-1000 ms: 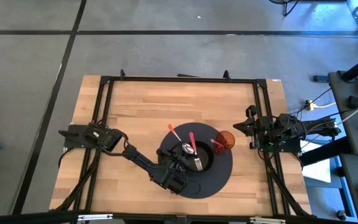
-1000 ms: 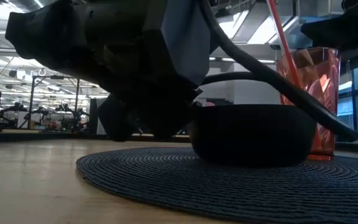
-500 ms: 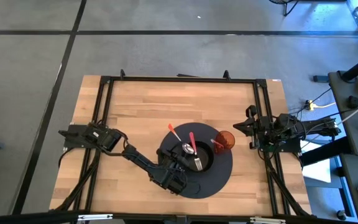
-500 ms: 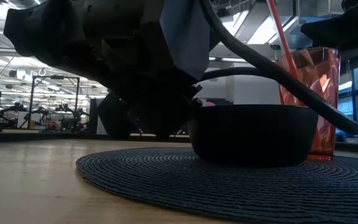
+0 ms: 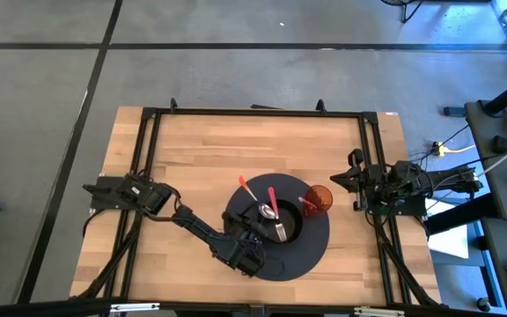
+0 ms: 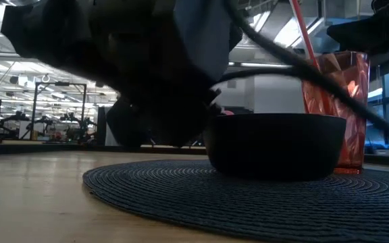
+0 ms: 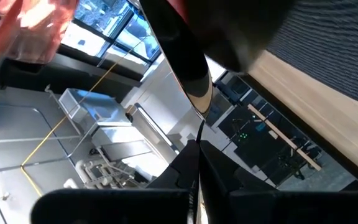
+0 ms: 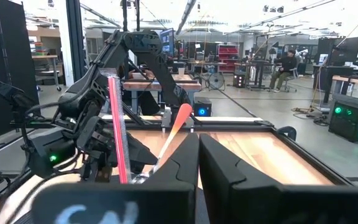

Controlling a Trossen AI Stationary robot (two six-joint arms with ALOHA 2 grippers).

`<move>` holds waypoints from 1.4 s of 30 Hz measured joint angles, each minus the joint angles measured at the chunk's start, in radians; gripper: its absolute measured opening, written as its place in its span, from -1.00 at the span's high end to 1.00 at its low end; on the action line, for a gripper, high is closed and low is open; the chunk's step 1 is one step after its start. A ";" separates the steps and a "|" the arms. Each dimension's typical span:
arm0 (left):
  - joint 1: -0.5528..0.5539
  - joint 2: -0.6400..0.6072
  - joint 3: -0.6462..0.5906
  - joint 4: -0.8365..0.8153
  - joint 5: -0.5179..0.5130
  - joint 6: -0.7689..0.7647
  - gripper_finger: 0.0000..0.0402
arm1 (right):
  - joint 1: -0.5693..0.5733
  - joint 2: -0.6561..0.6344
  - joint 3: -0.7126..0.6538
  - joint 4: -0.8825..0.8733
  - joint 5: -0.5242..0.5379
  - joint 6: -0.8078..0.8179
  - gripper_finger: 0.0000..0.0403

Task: Pick & Place Utensil
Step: Put the orange spoon into the black bowl on the blue mat, then return to Home Position

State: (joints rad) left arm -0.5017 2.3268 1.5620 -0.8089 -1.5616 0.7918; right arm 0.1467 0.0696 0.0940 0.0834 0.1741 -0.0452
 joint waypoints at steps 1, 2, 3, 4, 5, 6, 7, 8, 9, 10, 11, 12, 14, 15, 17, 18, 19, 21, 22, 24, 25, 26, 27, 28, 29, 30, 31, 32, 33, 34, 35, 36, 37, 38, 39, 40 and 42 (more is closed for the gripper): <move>-0.003 0.000 0.009 0.000 0.000 0.000 0.99 | 0.000 0.000 0.000 0.000 0.000 0.000 0.93; -0.007 0.000 0.020 0.000 0.001 0.001 0.99 | 0.000 0.000 0.000 0.000 0.000 0.000 0.93; -0.011 0.000 0.031 0.001 0.003 0.004 0.99 | 0.000 0.000 0.000 0.000 0.000 0.000 0.93; -0.016 0.000 0.044 0.000 0.009 0.006 0.99 | 0.000 0.000 0.000 0.000 0.000 0.000 0.93; -0.020 0.000 0.057 0.001 0.014 0.008 0.99 | 0.000 0.000 0.000 0.000 0.000 0.000 0.93; -0.023 0.000 0.068 0.001 0.018 0.009 0.99 | 0.000 0.000 0.000 0.000 0.000 0.000 0.93; -0.025 0.000 0.077 0.003 0.025 0.016 0.99 | 0.000 0.000 0.000 0.000 0.000 0.000 0.93; -0.028 0.000 0.084 0.004 0.035 0.024 0.99 | 0.000 0.000 0.000 0.000 0.000 0.000 0.93; -0.031 0.003 0.090 0.004 0.041 0.030 0.99 | 0.000 0.000 0.000 0.000 0.000 0.000 0.93; -0.032 0.008 0.097 0.005 0.045 0.034 0.99 | 0.000 0.000 0.000 0.000 0.000 0.000 0.93; -0.031 0.015 0.103 0.005 0.052 0.040 0.99 | 0.000 0.000 0.000 0.000 0.000 0.001 0.93; -0.031 0.024 0.109 0.005 0.059 0.047 0.99 | 0.000 0.000 0.000 0.000 0.000 0.001 0.93; -0.029 0.045 0.118 0.005 0.069 0.058 0.99 | 0.000 0.000 0.000 0.000 0.000 0.001 0.93; -0.027 0.053 0.119 0.004 0.076 0.060 0.99 | 0.000 0.000 0.000 0.000 0.000 0.001 0.93; -0.021 0.062 0.120 0.004 0.077 0.060 0.99 | 0.000 0.000 0.000 0.000 0.000 0.002 0.93; -0.018 0.063 0.121 0.005 0.075 0.058 0.99 | 0.000 0.000 0.000 0.000 0.000 0.002 0.93; -0.017 0.063 0.121 0.005 0.076 0.055 0.99 | 0.000 0.000 0.000 0.000 0.000 0.002 0.93; -0.015 0.063 0.121 0.005 0.081 0.060 0.99 | 0.000 0.000 0.000 0.000 0.000 0.002 0.93; -0.016 0.063 0.121 0.005 0.089 0.069 0.99 | 0.000 0.000 0.000 0.000 0.000 0.002 0.93; -0.020 0.063 0.121 0.005 0.100 0.082 0.98 | 0.000 0.000 0.000 0.000 0.000 0.000 0.93; -0.021 0.063 0.121 0.005 0.101 0.087 0.97 | 0.000 0.000 0.000 0.000 0.000 -0.003 0.93; -0.021 0.063 0.121 0.005 0.103 0.092 0.96 | 0.000 0.000 0.000 0.000 0.000 -0.004 0.93; -0.021 0.063 0.121 0.005 0.105 0.096 0.94 | 0.000 0.000 0.000 0.000 0.000 -0.003 0.93; -0.020 0.063 0.121 0.005 0.105 0.098 0.93 | 0.000 0.000 0.000 0.000 0.000 -0.004 0.93; -0.020 0.063 0.121 0.005 0.105 0.098 0.90 | 0.000 0.000 0.000 0.000 0.000 -0.004 0.93; -0.020 0.063 0.121 0.005 0.103 0.098 0.88 | 0.000 0.000 0.000 0.000 0.000 -0.002 0.93; -0.020 0.063 0.121 0.005 0.099 0.097 0.86 | 0.000 0.000 0.000 0.000 0.000 0.002 0.93; -0.020 0.063 0.121 0.005 0.098 0.097 0.83 | 0.000 0.000 0.000 0.000 0.000 0.006 0.93; -0.020 0.063 0.121 0.005 0.098 0.097 0.81 | 0.000 0.000 0.000 0.000 0.000 0.008 0.93; -0.020 0.063 0.121 0.005 0.098 0.097 0.78 | 0.000 0.000 0.000 0.000 0.000 0.008 0.93; -0.020 0.063 0.121 0.005 0.098 0.097 0.76 | 0.000 0.000 0.000 0.000 0.000 0.007 0.93; -0.020 0.064 0.121 0.005 0.098 0.095 0.73 | 0.000 0.000 0.000 0.000 0.000 0.007 0.93; -0.020 0.064 0.121 0.005 0.098 0.094 0.71 | 0.000 0.000 0.000 0.000 0.000 0.007 0.93; -0.020 0.062 0.121 0.005 0.098 0.092 0.70 | 0.000 0.000 0.000 0.000 0.000 0.007 0.93; -0.020 0.060 0.121 0.005 0.098 0.088 0.68 | 0.000 0.000 0.000 0.000 0.000 0.007 0.93; -0.020 0.054 0.121 0.004 0.097 0.085 0.67 | 0.000 0.000 0.000 0.000 0.000 0.007 0.93; -0.022 0.034 0.121 0.001 0.090 0.069 0.66 | 0.000 0.000 0.000 0.000 0.000 0.007 0.93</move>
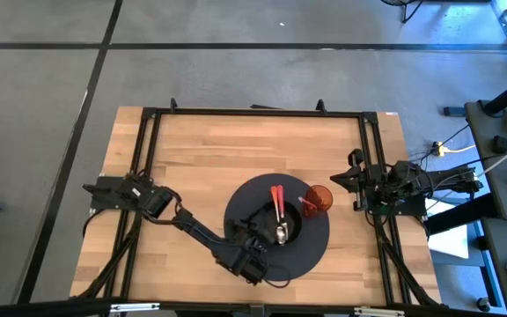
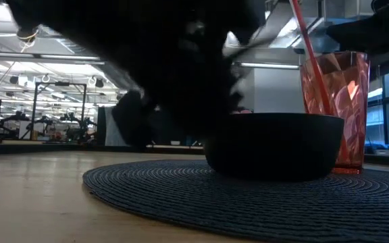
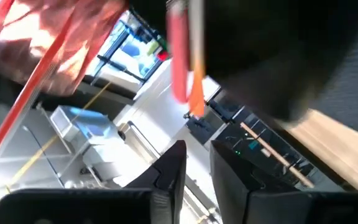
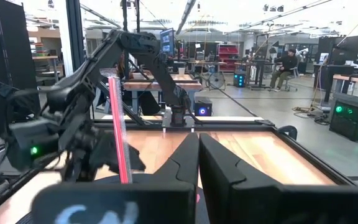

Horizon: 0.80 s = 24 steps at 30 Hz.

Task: Pick & Place Utensil
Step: Return to Home Position

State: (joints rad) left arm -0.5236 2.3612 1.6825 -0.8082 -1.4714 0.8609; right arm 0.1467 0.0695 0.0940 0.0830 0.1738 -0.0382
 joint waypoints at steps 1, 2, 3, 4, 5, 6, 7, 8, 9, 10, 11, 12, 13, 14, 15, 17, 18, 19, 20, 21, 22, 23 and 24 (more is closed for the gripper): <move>-0.001 -0.013 0.000 -0.002 -0.005 -0.015 0.66 | 0.000 0.000 0.000 0.000 0.000 0.000 0.93; -0.002 -0.026 0.000 -0.008 -0.017 -0.036 0.66 | 0.000 0.000 0.000 0.000 0.000 0.000 0.93; -0.004 -0.041 0.001 -0.021 -0.036 -0.069 0.67 | 0.000 0.000 0.000 0.000 0.000 0.000 0.93; -0.006 -0.060 0.000 -0.057 -0.057 -0.117 0.68 | 0.000 0.000 0.000 -0.001 0.000 0.000 0.93; -0.005 -0.088 0.000 -0.111 -0.083 -0.186 0.70 | 0.000 0.000 0.000 -0.001 0.000 0.000 0.93; -0.004 -0.121 0.000 -0.176 -0.094 -0.275 0.72 | 0.000 0.000 0.000 -0.001 0.000 0.002 0.93; -0.001 -0.161 0.000 -0.257 -0.090 -0.395 0.75 | 0.000 0.000 0.000 -0.002 0.000 0.003 0.93; 0.005 -0.209 0.000 -0.351 -0.058 -0.544 0.78 | 0.000 0.000 0.000 -0.002 -0.001 0.003 0.93; 0.015 -0.256 0.000 -0.443 -0.006 -0.701 0.82 | 0.000 0.000 0.000 -0.003 -0.001 0.003 0.93; 0.029 -0.306 -0.002 -0.532 0.062 -0.869 0.86 | 0.000 0.000 0.000 -0.004 0.000 0.005 0.93; 0.049 -0.362 -0.013 -0.602 0.133 -1.016 0.91 | 0.000 0.000 0.000 -0.006 -0.001 0.005 0.93; 0.073 -0.418 -0.037 -0.659 0.196 -1.149 0.95 | 0.000 0.000 0.000 -0.007 -0.001 0.005 0.93; 0.094 -0.480 -0.074 -0.691 0.239 -1.256 0.97 | 0.000 0.000 0.000 -0.007 -0.001 0.004 0.93; 0.113 -0.547 -0.124 -0.693 0.262 -1.329 0.98 | 0.000 0.000 0.000 -0.007 -0.001 0.004 0.93; 0.129 -0.614 -0.188 -0.666 0.269 -1.365 0.98 | 0.000 0.000 0.000 -0.006 -0.001 0.004 0.93; 0.150 -0.751 -0.337 -0.562 0.272 -1.346 0.98 | 0.000 0.000 0.000 -0.007 -0.001 0.004 0.93; 0.156 -0.823 -0.422 -0.475 0.282 -1.308 0.99 | 0.000 0.000 0.000 -0.006 -0.001 0.004 0.93; 0.161 -0.896 -0.509 -0.365 0.302 -1.247 0.99 | 0.000 0.000 0.000 -0.007 -0.001 0.004 0.93; 0.169 -0.976 -0.600 -0.239 0.338 -1.175 0.99 | 0.000 0.000 0.000 -0.006 -0.001 0.004 0.93; 0.178 -1.059 -0.694 -0.094 0.403 -1.092 0.99 | 0.000 0.000 0.000 -0.006 -0.001 0.004 0.93; 0.189 -1.140 -0.783 0.055 0.493 -1.005 0.99 | 0.000 0.000 0.000 -0.006 -0.001 0.001 0.93; 0.202 -1.221 -0.873 0.214 0.598 -0.927 0.99 | 0.000 0.000 0.000 -0.006 -0.001 -0.001 0.93; 0.217 -1.299 -0.955 0.366 0.708 -0.862 0.99 | 0.000 0.000 0.000 -0.006 0.000 -0.003 0.93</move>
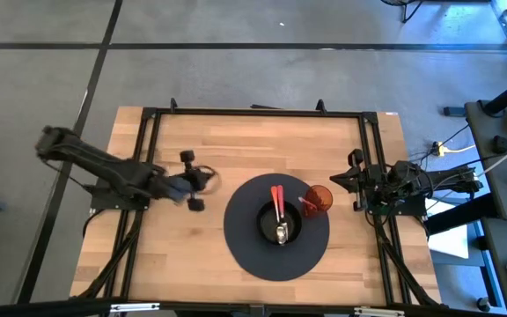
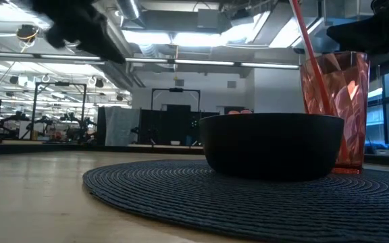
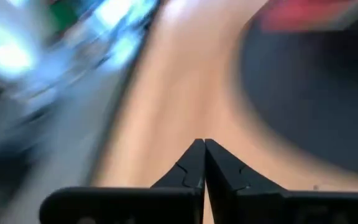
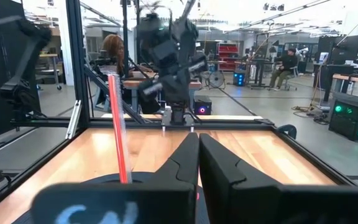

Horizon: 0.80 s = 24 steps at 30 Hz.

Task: Pick & Place Utensil
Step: Return to Home Position

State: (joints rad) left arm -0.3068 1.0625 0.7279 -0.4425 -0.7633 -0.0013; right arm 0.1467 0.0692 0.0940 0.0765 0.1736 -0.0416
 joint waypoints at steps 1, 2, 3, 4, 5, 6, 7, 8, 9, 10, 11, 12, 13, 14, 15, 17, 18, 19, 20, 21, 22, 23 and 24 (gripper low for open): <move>0.018 -0.070 -0.072 0.131 0.094 0.047 0.99 | 0.000 0.000 0.000 0.000 0.001 -0.002 0.93; 0.040 -0.135 -0.133 0.239 0.166 0.071 1.00 | 0.000 0.000 0.000 0.000 0.002 -0.004 0.93; 0.066 -0.185 -0.181 0.319 0.207 0.080 1.00 | 0.000 0.000 0.000 0.000 0.002 -0.004 0.93; 0.091 -0.226 -0.213 0.361 0.215 0.075 1.00 | 0.000 0.000 0.000 0.000 0.002 -0.003 0.93; 0.118 -0.257 -0.231 0.368 0.216 0.062 0.99 | 0.000 0.000 0.000 0.000 0.002 -0.001 0.93; 0.143 -0.280 -0.244 0.364 0.218 0.054 0.99 | 0.000 0.000 0.000 0.000 0.002 0.001 0.93; 0.165 -0.298 -0.254 0.359 0.230 0.052 0.99 | 0.000 0.000 0.000 0.000 0.002 0.001 0.93; 0.183 -0.313 -0.263 0.361 0.251 0.056 0.99 | 0.000 0.000 0.000 0.000 0.002 0.001 0.93; 0.195 -0.329 -0.264 0.362 0.279 0.070 0.99 | 0.000 0.000 0.000 0.000 0.002 0.001 0.93; 0.203 -0.349 -0.264 0.370 0.310 0.091 1.00 | 0.000 0.000 0.000 0.000 0.002 0.001 0.93; 0.205 -0.374 -0.264 0.383 0.335 0.118 1.00 | 0.000 0.000 0.000 0.000 0.002 -0.001 0.93; 0.204 -0.404 -0.264 0.396 0.363 0.151 0.99 | 0.000 0.000 0.000 0.000 0.003 -0.008 0.93; 0.200 -0.439 -0.264 0.397 0.380 0.179 0.99 | 0.000 0.000 0.000 0.000 0.008 -0.013 0.93; 0.196 -0.476 -0.264 0.398 0.389 0.198 0.99 | 0.000 0.000 0.000 0.000 0.019 -0.015 0.93; 0.193 -0.512 -0.264 0.408 0.392 0.206 0.99 | 0.000 0.000 0.000 0.000 0.031 -0.015 0.93; 0.187 -0.580 -0.264 0.418 0.391 0.204 0.99 | 0.000 0.000 0.000 0.000 0.036 -0.015 0.93; 0.182 -0.613 -0.264 0.417 0.390 0.198 1.00 | 0.000 0.000 0.000 0.000 0.036 -0.015 0.93; 0.177 -0.642 -0.264 0.413 0.392 0.191 1.00 | 0.000 0.000 0.000 0.001 0.036 -0.014 0.93; 0.170 -0.673 -0.263 0.403 0.395 0.184 0.99 | 0.000 0.000 0.000 0.006 0.036 -0.015 0.94; 0.164 -0.705 -0.263 0.384 0.402 0.182 0.99 | 0.000 0.000 0.000 0.013 0.036 -0.015 0.96; 0.157 -0.738 -0.263 0.364 0.416 0.181 0.99 | 0.000 0.000 0.000 0.020 0.035 -0.015 0.97; 0.147 -0.771 -0.263 0.348 0.435 0.180 0.99 | 0.000 0.000 0.000 0.026 0.035 -0.015 0.98; 0.137 -0.801 -0.263 0.331 0.451 0.180 0.99 | 0.000 0.000 0.000 0.029 0.033 -0.014 0.98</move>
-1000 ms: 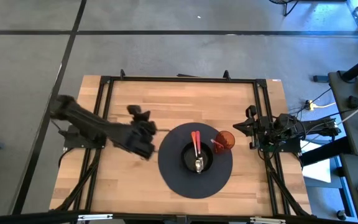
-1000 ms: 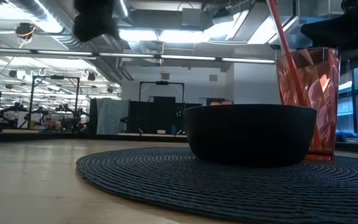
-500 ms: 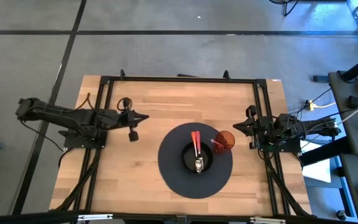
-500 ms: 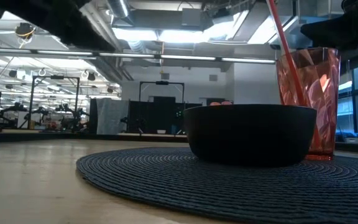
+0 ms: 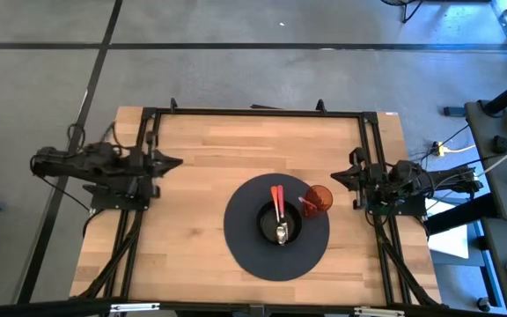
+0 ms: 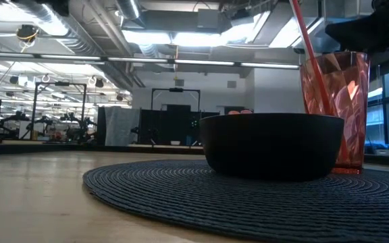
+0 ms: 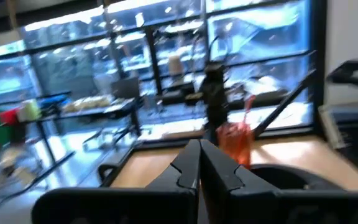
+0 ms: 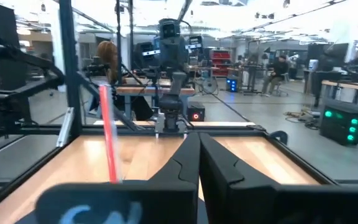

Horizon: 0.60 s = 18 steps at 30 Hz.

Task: Pick & Place Utensil
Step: Return to Home Position

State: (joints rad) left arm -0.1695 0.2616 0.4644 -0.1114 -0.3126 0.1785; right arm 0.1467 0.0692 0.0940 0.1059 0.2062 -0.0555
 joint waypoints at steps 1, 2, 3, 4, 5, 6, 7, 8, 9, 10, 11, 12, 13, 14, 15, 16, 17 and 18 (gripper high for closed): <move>-0.010 -0.030 -0.004 -0.011 0.001 -0.003 0.99 | 0.000 0.000 0.000 0.002 -0.010 0.001 0.98; -0.019 -0.063 -0.019 -0.008 -0.005 -0.005 0.99 | 0.000 0.000 0.000 0.007 -0.027 0.001 0.98; -0.026 -0.094 -0.038 -0.007 -0.021 -0.003 1.00 | 0.000 0.000 0.000 0.014 -0.048 0.000 0.98; -0.030 -0.118 -0.062 -0.003 -0.037 0.003 1.00 | 0.000 0.000 0.000 0.022 -0.067 0.000 0.98; -0.034 -0.139 -0.086 0.004 -0.054 0.013 0.99 | 0.000 0.000 0.000 0.030 -0.082 -0.001 0.98; -0.034 -0.160 -0.111 0.000 -0.077 0.023 0.99 | 0.000 0.000 0.000 0.036 -0.095 0.000 0.98; -0.034 -0.178 -0.132 -0.005 -0.093 0.034 0.99 | 0.000 0.000 0.000 0.040 -0.102 -0.001 0.99; -0.033 -0.196 -0.153 -0.002 -0.093 0.035 0.99 | 0.000 0.000 0.000 0.043 -0.104 -0.001 0.99; -0.033 -0.217 -0.172 0.003 -0.086 0.036 0.99 | 0.000 -0.001 0.000 0.043 -0.103 -0.001 0.99; -0.033 -0.237 -0.184 0.004 -0.071 0.044 0.99 | 0.000 0.000 0.000 0.043 -0.103 -0.001 0.99; -0.034 -0.256 -0.195 0.010 -0.047 0.052 0.99 | 0.000 0.000 0.000 0.042 -0.103 -0.001 0.99; -0.033 -0.262 -0.205 0.018 -0.024 0.059 1.00 | 0.000 0.000 0.000 0.041 -0.103 -0.002 0.99; -0.034 -0.261 -0.213 0.029 -0.006 0.064 0.99 | 0.000 0.000 0.000 0.040 -0.103 -0.003 0.99; -0.034 -0.261 -0.217 0.019 0.004 0.067 0.99 | 0.000 0.000 0.000 0.040 -0.103 -0.004 0.99; -0.034 -0.260 -0.218 0.021 0.027 0.063 0.99 | 0.000 0.000 0.000 0.040 -0.103 -0.004 0.99; -0.034 -0.254 -0.224 0.047 0.046 0.057 0.99 | 0.000 0.000 0.000 0.040 -0.102 -0.004 0.99; -0.034 -0.247 -0.235 0.068 0.057 0.057 0.99 | 0.000 0.000 0.000 0.039 -0.102 -0.005 0.99; -0.033 -0.246 -0.249 0.062 0.069 0.058 0.99 | 0.000 0.000 0.000 0.039 -0.103 -0.007 0.99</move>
State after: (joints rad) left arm -0.2028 0.0158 0.2154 -0.0495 -0.2437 0.2368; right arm 0.1467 0.0689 0.0940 0.1448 0.1028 -0.0625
